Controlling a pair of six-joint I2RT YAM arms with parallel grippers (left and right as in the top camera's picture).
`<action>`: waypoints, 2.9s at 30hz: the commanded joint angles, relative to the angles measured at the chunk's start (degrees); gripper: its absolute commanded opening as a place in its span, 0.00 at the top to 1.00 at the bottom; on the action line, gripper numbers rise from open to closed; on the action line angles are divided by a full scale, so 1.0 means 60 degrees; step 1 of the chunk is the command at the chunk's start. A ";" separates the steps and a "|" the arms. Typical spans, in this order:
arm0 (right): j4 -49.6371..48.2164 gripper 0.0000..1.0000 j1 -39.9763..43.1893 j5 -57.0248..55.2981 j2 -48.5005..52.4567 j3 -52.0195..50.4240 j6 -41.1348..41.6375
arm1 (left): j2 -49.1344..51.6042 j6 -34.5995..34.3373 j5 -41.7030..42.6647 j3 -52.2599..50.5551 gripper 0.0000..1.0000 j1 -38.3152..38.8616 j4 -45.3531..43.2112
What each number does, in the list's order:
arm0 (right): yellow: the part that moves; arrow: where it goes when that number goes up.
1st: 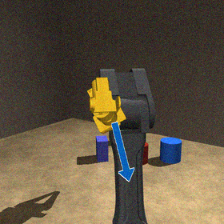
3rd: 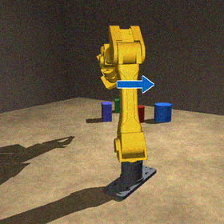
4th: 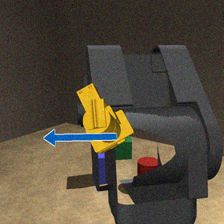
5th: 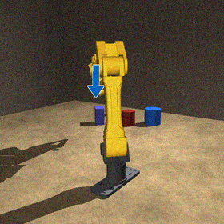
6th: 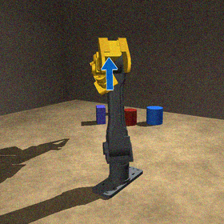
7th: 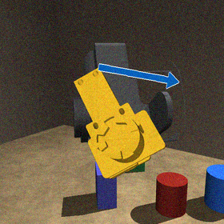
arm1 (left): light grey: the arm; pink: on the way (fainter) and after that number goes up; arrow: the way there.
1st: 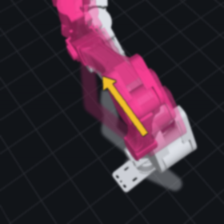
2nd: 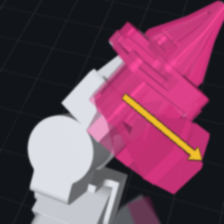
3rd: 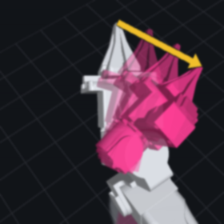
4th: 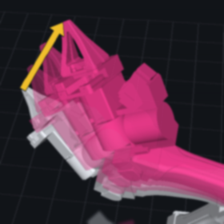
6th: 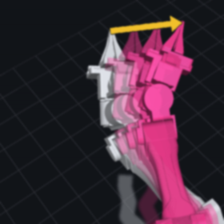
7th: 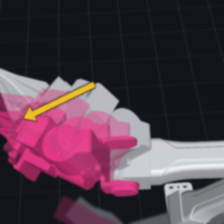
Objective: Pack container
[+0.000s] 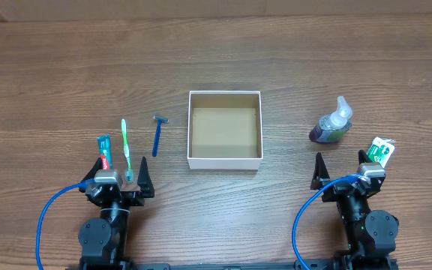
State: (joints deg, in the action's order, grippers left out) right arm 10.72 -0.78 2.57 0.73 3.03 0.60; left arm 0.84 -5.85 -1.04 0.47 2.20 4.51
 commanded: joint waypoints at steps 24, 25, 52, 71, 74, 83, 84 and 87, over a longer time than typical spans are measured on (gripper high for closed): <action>-0.0149 0.00 0.0015 0.0029 -0.0095 -0.0011 0.0703 | -0.0095 -0.0106 0.0186 -0.0033 0.00 -0.0051 -0.0011; -0.0124 0.00 0.0015 0.0025 -0.0095 -0.0007 0.1198 | -0.0095 -0.0113 0.0197 -0.0033 0.00 -0.0051 -0.0007; 0.5377 0.00 0.0033 0.0692 0.7614 0.9198 0.1654 | 0.5107 -0.1413 0.0441 0.8233 0.00 -0.0051 0.6160; 1.2200 0.00 0.1020 -0.0415 1.4983 1.6364 0.0270 | 1.1428 -0.1100 0.0506 1.3788 0.00 -0.0051 1.2451; 1.2236 0.00 0.1020 -0.0412 1.5427 1.6364 -0.0007 | 1.1540 -0.1096 0.0503 1.3788 0.00 -0.0051 1.2448; 1.2061 0.00 0.1016 -0.0197 1.6728 1.6065 -0.0397 | 1.1537 -0.1093 0.0499 1.3788 0.00 -0.0051 1.2429; 1.1978 0.00 0.1016 -0.0197 1.6812 1.6039 -0.0404 | 1.1537 -0.1093 0.0495 1.3788 0.00 -0.0051 1.2426; 1.1730 0.00 0.1016 -0.0197 1.7001 1.5897 -0.0433 | 1.1537 -0.1093 0.0495 1.3788 0.00 -0.0051 1.2415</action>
State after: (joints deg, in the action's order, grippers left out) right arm 82.21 5.21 1.23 102.17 99.20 -0.95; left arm 70.19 -13.34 1.15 81.80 2.20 79.09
